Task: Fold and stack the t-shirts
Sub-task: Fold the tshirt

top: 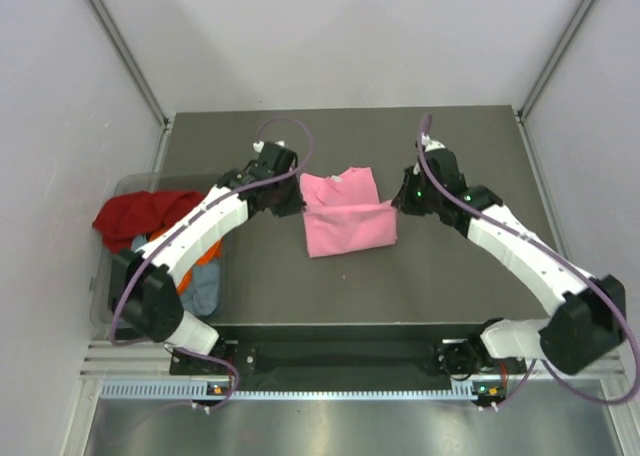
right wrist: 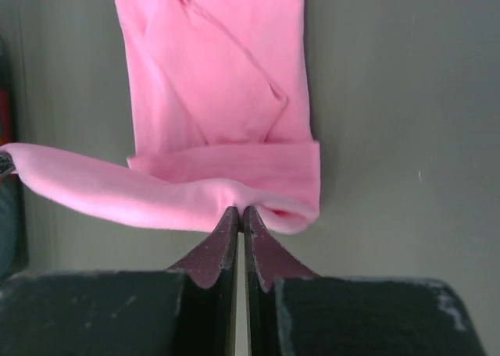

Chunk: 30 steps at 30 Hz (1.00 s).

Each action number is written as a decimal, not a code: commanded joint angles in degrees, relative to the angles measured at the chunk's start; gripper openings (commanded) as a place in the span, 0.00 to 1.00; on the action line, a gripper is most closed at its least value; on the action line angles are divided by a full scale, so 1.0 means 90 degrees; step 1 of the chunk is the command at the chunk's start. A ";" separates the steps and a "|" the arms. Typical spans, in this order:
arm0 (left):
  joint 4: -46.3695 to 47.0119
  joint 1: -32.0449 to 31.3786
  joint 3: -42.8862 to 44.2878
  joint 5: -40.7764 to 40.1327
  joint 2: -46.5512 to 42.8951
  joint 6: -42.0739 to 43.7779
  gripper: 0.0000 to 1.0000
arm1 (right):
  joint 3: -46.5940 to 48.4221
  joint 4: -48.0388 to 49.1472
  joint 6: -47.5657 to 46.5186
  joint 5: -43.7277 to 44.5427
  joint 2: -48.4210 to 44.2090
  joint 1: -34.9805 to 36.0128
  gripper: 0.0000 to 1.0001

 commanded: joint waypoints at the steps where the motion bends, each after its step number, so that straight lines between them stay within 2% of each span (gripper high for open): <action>1: 0.0335 0.0421 0.0761 0.0239 0.0542 0.0530 0.00 | 0.0818 0.0518 -0.0744 -0.0469 0.0861 -0.0337 0.00; 5: 0.0617 0.0860 0.1387 0.0522 0.1439 0.0677 0.00 | 0.1968 0.0441 -0.0949 -0.1027 0.2006 -0.0718 0.00; 8: 0.0531 0.1143 0.2205 0.0688 0.2190 0.0716 0.00 | 0.2623 0.0441 -0.1095 -0.1212 0.2729 -0.0904 0.00; 17: 0.0930 0.1749 0.3565 0.1020 0.3871 0.0745 0.00 | 0.4576 0.0578 -0.1096 -0.2150 0.4858 -0.1334 0.00; 23: 0.1106 0.2043 0.4307 0.1332 0.4819 0.0765 0.00 | 0.5116 0.1045 -0.0950 -0.2482 0.5787 -0.1529 0.00; 26: 0.1534 0.2111 0.4454 0.1566 0.5113 0.0843 0.00 | 0.5243 0.1446 -0.0784 -0.2746 0.6148 -0.1608 0.01; 29: 0.1663 0.2150 0.4552 0.1733 0.5357 0.0911 0.02 | 0.5292 0.1807 -0.0618 -0.2824 0.6422 -0.1647 0.11; 30: 0.1576 0.2160 0.4726 0.1549 0.5416 0.0960 0.07 | 0.5331 0.2001 -0.0608 -0.2921 0.6490 -0.1656 0.19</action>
